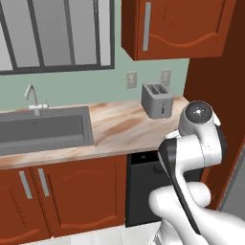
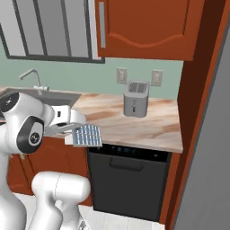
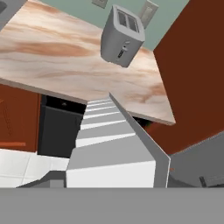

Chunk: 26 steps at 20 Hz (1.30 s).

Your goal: The ice cube tray has been filled with water. Take the tray and place it in the freezer to make ice. Close the freezer door after placing the tray.

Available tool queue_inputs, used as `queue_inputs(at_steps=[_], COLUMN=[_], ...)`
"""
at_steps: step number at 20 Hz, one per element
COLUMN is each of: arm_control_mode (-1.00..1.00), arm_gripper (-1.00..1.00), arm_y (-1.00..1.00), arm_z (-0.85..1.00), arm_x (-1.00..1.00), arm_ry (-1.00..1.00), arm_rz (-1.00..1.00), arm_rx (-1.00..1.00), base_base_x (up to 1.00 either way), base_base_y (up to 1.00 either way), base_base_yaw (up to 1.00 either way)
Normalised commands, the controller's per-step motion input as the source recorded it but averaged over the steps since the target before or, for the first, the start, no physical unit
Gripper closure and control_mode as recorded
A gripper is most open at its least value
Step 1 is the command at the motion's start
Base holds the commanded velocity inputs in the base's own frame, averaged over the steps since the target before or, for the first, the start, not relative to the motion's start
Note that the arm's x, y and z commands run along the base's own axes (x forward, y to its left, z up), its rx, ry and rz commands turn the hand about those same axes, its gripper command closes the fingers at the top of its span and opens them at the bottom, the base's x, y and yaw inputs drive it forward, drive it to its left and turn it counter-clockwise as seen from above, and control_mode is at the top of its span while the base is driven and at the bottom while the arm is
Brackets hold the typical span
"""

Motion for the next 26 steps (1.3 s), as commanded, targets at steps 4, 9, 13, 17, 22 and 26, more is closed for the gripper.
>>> queue_inputs(at_steps=[4,9,13,17,22,26], arm_control_mode=[1.0,1.0,1.0,1.0,1.0,1.0], arm_gripper=[1.0,1.0,1.0,1.0,1.0,1.0], arm_y=[0.0,0.0,0.0,0.0,0.0,0.0], arm_z=[0.0,0.0,0.0,0.0,0.0,0.0], arm_x=[0.0,0.0,0.0,0.0,0.0,0.0], arm_ry=[0.0,0.0,0.0,0.0,0.0,0.0], arm_rz=[0.0,0.0,0.0,0.0,0.0,0.0], arm_rx=[0.0,0.0,0.0,0.0,0.0,0.0], base_base_x=[-0.84,-0.86,-0.98,-0.87,-0.48,-0.06], base_base_y=[0.0,0.0,-0.06,-0.29,-0.43,-0.5], base_base_yaw=[0.01,0.0,0.0,-0.01,-0.04,0.0])
